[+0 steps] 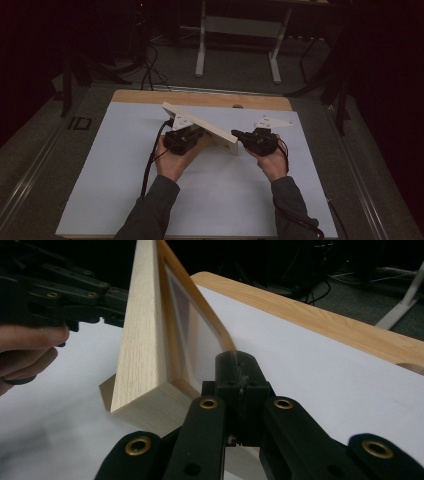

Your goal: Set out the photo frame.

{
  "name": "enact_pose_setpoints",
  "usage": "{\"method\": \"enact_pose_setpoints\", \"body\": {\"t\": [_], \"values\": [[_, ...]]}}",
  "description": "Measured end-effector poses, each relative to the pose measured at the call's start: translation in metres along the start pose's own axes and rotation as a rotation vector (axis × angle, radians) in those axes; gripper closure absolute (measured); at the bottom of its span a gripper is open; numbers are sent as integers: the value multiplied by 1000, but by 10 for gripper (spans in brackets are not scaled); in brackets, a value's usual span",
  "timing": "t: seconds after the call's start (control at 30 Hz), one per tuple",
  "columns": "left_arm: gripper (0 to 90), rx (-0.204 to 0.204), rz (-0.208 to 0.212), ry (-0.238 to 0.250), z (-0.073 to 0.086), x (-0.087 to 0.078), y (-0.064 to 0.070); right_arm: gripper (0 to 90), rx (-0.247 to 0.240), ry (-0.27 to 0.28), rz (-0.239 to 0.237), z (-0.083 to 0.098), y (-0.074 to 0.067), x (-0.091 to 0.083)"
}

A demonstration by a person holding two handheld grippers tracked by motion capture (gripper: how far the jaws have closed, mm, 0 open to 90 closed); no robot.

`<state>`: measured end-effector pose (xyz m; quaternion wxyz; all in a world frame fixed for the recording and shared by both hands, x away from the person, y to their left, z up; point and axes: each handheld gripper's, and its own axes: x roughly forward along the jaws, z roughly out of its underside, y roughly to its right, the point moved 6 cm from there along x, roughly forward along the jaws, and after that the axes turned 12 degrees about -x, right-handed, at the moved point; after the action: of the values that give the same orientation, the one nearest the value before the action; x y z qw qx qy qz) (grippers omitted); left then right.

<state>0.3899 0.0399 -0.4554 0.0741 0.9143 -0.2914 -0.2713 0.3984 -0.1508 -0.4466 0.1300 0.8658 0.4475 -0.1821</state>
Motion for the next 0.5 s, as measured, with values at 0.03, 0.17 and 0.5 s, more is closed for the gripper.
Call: {"method": "enact_pose_setpoints", "body": {"t": [0.03,0.17,0.5], "values": [[900,0,0,0,0,0,0,897,-2,-1,-3,0,-1,0],[900,2,2,-2,-1,0,-3,897,-10,-1,-16,-1,-5,1],[900,-5,3,-15,-5,2,-9,897,-32,6,-52,-3,-16,5]]}}
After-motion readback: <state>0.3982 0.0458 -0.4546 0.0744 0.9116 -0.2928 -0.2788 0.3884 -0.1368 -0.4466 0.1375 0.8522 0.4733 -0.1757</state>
